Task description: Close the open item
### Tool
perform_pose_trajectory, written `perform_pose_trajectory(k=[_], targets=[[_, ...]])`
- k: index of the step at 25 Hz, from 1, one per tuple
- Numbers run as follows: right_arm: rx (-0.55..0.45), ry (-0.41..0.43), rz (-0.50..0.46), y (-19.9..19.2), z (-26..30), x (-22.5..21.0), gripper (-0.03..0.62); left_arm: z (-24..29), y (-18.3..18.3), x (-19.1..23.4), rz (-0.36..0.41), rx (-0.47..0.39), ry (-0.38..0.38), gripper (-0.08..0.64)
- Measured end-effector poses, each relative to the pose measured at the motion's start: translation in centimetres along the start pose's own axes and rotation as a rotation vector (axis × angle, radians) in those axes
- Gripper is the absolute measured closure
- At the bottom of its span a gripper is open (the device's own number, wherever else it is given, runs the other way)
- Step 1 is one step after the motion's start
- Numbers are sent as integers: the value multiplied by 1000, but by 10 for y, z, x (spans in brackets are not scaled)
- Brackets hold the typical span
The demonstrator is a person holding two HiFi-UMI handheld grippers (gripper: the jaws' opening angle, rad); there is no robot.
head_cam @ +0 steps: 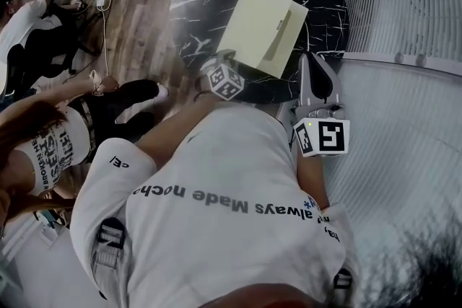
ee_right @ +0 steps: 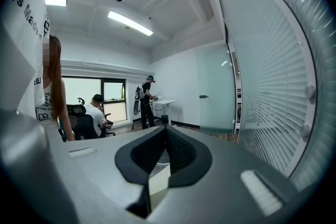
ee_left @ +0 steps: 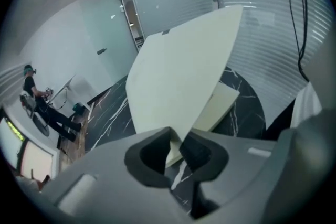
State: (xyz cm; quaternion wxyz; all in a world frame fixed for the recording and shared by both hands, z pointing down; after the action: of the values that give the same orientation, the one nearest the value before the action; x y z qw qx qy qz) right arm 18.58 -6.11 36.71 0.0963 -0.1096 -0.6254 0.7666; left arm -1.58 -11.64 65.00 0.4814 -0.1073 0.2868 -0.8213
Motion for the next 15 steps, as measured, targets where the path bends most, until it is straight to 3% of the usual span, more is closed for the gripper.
perform_pose_trajectory(k=[15], targets=[[22, -35, 33, -13, -10, -18, 591, 43, 23, -36, 224, 225, -83, 490]])
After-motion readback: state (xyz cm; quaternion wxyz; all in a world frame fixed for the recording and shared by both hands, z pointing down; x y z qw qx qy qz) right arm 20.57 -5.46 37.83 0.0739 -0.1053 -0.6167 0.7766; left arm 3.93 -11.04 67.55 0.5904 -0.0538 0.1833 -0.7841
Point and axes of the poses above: the fingertips, and each gripper's own axes: z forward along the fingers, x to its left, y out of its top, the point moved 10 cm from there along -z, backward along the fingers, and after that the axes turned 6 degrees about -y, right-handed, at the moved point
